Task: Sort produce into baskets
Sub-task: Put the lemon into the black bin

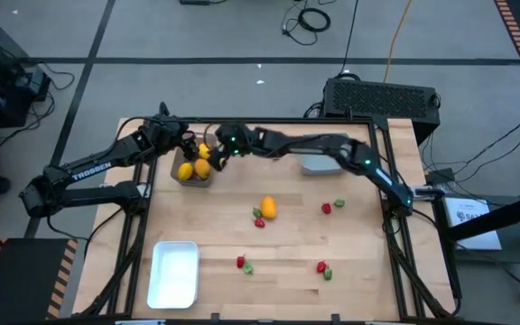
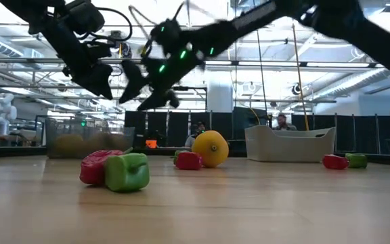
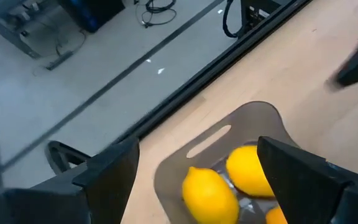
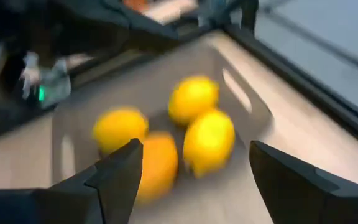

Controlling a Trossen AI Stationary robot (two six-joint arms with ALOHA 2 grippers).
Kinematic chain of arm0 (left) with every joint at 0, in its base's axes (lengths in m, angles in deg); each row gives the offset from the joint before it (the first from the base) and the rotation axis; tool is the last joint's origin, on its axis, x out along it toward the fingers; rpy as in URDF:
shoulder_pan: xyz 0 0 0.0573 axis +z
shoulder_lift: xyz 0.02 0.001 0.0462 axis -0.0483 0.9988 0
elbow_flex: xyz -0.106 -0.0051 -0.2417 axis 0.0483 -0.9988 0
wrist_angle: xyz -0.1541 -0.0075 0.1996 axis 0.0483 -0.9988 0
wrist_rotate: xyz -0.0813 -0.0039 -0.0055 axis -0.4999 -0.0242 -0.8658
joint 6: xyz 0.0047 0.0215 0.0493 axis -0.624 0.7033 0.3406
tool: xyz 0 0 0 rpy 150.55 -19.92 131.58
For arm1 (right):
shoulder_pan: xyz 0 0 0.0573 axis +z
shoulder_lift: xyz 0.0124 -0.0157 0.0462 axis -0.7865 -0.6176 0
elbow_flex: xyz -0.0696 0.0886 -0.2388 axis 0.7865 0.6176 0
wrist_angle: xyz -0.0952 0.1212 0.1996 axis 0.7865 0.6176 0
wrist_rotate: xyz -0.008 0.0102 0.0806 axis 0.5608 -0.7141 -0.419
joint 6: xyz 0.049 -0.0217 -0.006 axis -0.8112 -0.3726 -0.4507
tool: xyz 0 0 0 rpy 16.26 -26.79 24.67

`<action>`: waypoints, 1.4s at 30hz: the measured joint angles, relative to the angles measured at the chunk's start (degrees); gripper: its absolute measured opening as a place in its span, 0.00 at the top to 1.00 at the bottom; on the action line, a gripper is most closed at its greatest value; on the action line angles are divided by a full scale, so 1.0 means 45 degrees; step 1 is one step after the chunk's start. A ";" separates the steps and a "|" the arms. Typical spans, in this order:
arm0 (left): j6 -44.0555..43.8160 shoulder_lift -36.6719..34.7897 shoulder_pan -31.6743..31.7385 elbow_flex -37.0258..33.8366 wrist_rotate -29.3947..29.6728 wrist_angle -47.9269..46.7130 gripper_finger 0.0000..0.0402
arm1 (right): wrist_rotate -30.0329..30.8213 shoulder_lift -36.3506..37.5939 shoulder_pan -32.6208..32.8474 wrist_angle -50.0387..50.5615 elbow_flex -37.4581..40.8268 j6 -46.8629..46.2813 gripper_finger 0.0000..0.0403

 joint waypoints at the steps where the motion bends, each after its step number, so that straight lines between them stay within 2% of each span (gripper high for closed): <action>1: -0.0178 0.0000 -0.0004 0.0000 -0.0174 -0.0049 0.17 | -0.0111 0.0426 0.0000 0.1302 -0.0008 0.0013 0.30; 5: -0.0817 0.0019 -0.0058 0.0000 -0.1177 -0.0137 0.17 | -0.0146 0.1897 0.0345 0.6722 0.0006 0.0576 0.30; 8: -0.1443 0.0052 -0.0245 0.0000 -0.2363 -0.0063 0.17 | 0.0157 0.2836 0.1043 0.9837 0.0011 0.0502 0.30; 10: -0.1865 0.0118 -0.0550 0.0000 -0.3281 0.0040 0.17 | 0.1292 0.3403 0.1822 1.1882 0.0018 -0.0049 0.30; 13: -0.2048 0.0305 -0.1377 0.0000 -0.4426 0.0532 0.17 | 0.4032 0.4087 0.3612 1.4298 0.0026 -0.1529 0.30; 16: -0.2053 0.0706 -0.2623 0.0000 -0.4646 0.1539 0.17 | 0.6409 0.4510 0.5660 1.6046 0.0026 -0.3698 0.30; 18: -0.2061 0.1075 -0.3564 0.0000 -0.4658 0.2232 0.17 | 0.7040 0.4614 0.6889 1.6890 0.0026 -0.5350 0.30; 23: -0.1978 0.2631 -0.5987 0.0005 -0.4671 0.4870 0.17 | 0.7308 0.4629 0.9620 1.6957 0.0285 -0.8557 0.30; 26: -0.1117 0.3837 -0.7192 0.0017 -0.4671 0.6644 0.17 | 0.7392 0.4624 1.0934 1.6845 0.0889 -1.0429 0.30; 29: -0.1034 0.5403 -0.7953 0.0657 -0.4417 0.7283 0.17 | 0.7608 0.4615 1.2001 1.6853 0.1774 -1.2635 0.30; 34: -0.2473 0.8334 -0.8302 0.3229 -0.4064 0.6627 0.17 | 0.7749 0.4615 1.3257 1.6792 0.3420 -1.6012 0.30; 37: -0.3576 0.9850 -0.8462 0.4993 -0.3882 0.4948 0.17 | 0.7777 0.4615 1.3719 1.6602 0.4333 -1.7610 0.30; 42: -0.3385 1.1253 -0.8986 0.7063 -0.3380 0.2919 0.17 | 0.7747 0.4610 1.4307 1.6320 0.5288 -1.9340 0.30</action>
